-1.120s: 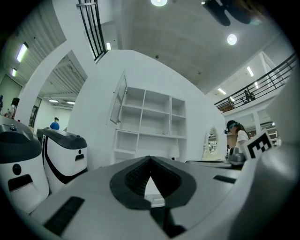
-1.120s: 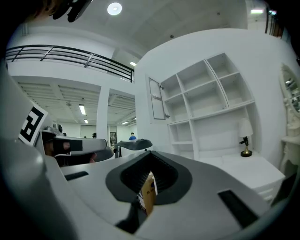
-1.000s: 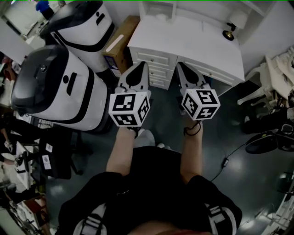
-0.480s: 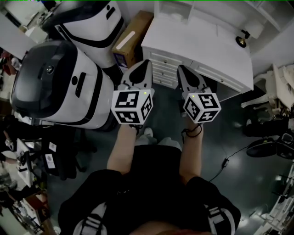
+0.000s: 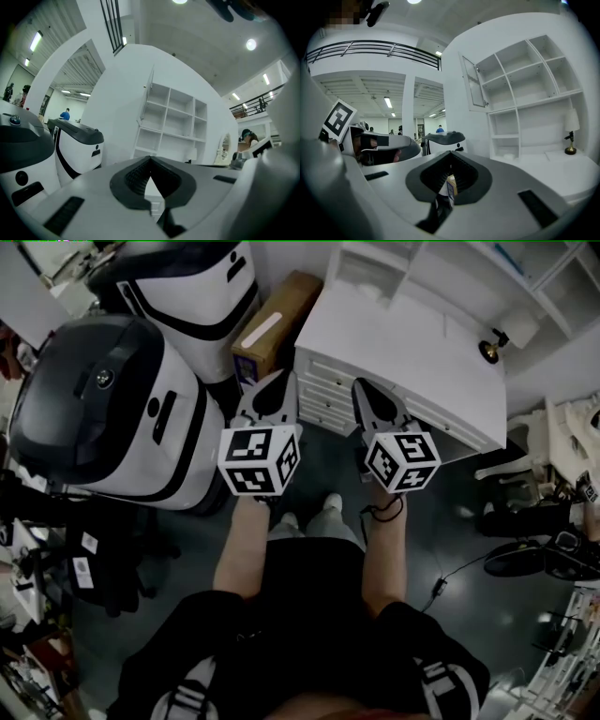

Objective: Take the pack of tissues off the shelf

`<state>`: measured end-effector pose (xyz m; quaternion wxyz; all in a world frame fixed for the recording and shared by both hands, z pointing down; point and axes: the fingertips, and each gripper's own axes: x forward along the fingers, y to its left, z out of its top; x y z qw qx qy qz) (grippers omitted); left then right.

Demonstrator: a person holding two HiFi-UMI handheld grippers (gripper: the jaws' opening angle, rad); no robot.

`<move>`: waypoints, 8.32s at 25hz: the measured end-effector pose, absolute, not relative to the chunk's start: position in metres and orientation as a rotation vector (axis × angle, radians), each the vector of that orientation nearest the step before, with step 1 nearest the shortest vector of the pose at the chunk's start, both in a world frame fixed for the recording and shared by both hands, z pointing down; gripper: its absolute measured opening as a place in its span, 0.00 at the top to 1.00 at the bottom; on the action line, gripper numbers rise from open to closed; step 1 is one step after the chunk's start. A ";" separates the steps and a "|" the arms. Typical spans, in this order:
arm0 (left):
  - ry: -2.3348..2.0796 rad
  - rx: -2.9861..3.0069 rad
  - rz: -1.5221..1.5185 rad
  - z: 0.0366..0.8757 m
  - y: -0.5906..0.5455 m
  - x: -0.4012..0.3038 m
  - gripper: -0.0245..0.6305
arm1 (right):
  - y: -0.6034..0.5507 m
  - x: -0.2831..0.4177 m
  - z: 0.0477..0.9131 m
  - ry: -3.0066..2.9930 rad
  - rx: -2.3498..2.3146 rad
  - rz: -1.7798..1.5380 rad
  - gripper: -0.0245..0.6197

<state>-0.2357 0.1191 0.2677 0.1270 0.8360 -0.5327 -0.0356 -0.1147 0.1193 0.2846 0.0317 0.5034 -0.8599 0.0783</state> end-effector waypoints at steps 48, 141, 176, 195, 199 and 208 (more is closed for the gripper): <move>-1.271 2.632 0.109 0.285 -0.118 -0.018 0.95 | -0.102 0.116 0.298 -2.524 1.935 0.381 0.93; -1.101 2.378 0.569 0.514 -0.473 -0.036 0.95 | -0.557 0.131 0.614 -1.798 1.858 0.579 0.60; -1.179 2.394 0.401 0.452 -0.390 -0.001 0.95 | -0.425 0.131 0.505 -2.090 1.948 0.811 0.89; -1.216 2.595 0.123 0.439 -0.401 0.143 0.95 | -0.391 0.260 0.423 -2.349 2.017 0.363 0.90; -1.208 2.634 0.057 0.417 -0.383 0.141 0.95 | -0.363 0.255 0.393 -2.401 2.019 0.288 0.89; -1.181 2.711 -0.013 0.387 -0.355 0.155 0.95 | -0.327 0.266 0.365 -2.448 2.034 0.186 0.89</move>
